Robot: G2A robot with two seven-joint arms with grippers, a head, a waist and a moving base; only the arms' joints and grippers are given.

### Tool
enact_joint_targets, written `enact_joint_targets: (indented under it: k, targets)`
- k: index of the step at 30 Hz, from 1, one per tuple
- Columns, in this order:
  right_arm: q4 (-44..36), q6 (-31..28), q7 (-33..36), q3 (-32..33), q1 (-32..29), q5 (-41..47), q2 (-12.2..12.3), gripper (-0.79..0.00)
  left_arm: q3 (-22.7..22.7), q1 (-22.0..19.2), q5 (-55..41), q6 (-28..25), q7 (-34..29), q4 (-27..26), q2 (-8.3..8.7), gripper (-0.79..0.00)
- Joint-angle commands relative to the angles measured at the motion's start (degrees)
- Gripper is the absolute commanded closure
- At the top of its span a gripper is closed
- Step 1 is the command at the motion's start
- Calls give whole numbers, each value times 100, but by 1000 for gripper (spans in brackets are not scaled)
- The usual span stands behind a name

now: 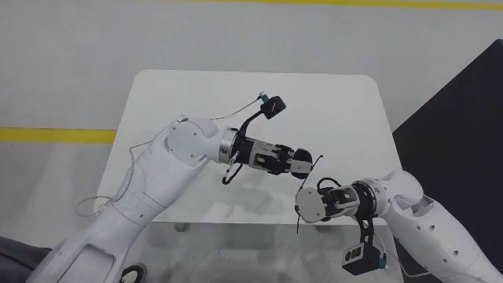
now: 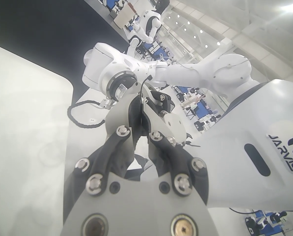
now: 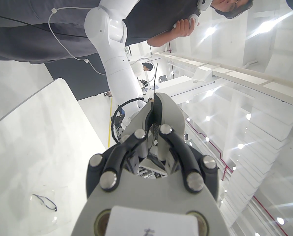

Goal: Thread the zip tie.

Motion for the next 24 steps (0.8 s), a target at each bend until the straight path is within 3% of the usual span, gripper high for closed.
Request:
enact_joint_targets:
  k: [1, 3, 5, 7, 9, 16, 18, 22, 23, 24]
  targets:
    - [-3, -12, -5, 13, -10, -13, -7, 0, 17, -7, -3, -6, 5, -8, -4, 0]
    - [2, -16, -12, 22, -26, -15, -15, 0, 31, -11, -9, -13, 13, -5, -7, 0]
    - [-1, -27, -22, 28, -34, -30, -23, 0, 41, -24, -19, -18, 18, -4, -11, -249]
    - [-4, -47, -23, 33, -38, -48, -28, 0, 53, -34, -22, -21, 21, 2, -15, -376]
    - [11, -51, -24, 37, -51, -69, -38, 0, 70, -46, -25, -25, 24, -7, -19, -591]
    - [39, -28, -55, 98, -101, -77, -58, 0, -38, -48, -32, -193, 193, 35, 0, -600]
    - [19, 74, -51, 156, -109, -41, -65, 0, -145, -35, -47, -287, 287, 57, 21, -533]
    - [-78, 376, -30, 358, -210, 169, -73, 0, -367, 30, 10, -489, 489, 138, 69, -511]
    - [-114, 415, -45, 409, -247, 237, -73, 0, -403, 38, 90, -548, 548, 166, 77, -517]
    - [-154, 457, -58, 462, -279, 286, -72, 0, -426, 44, 205, -595, 595, 225, 81, -646]
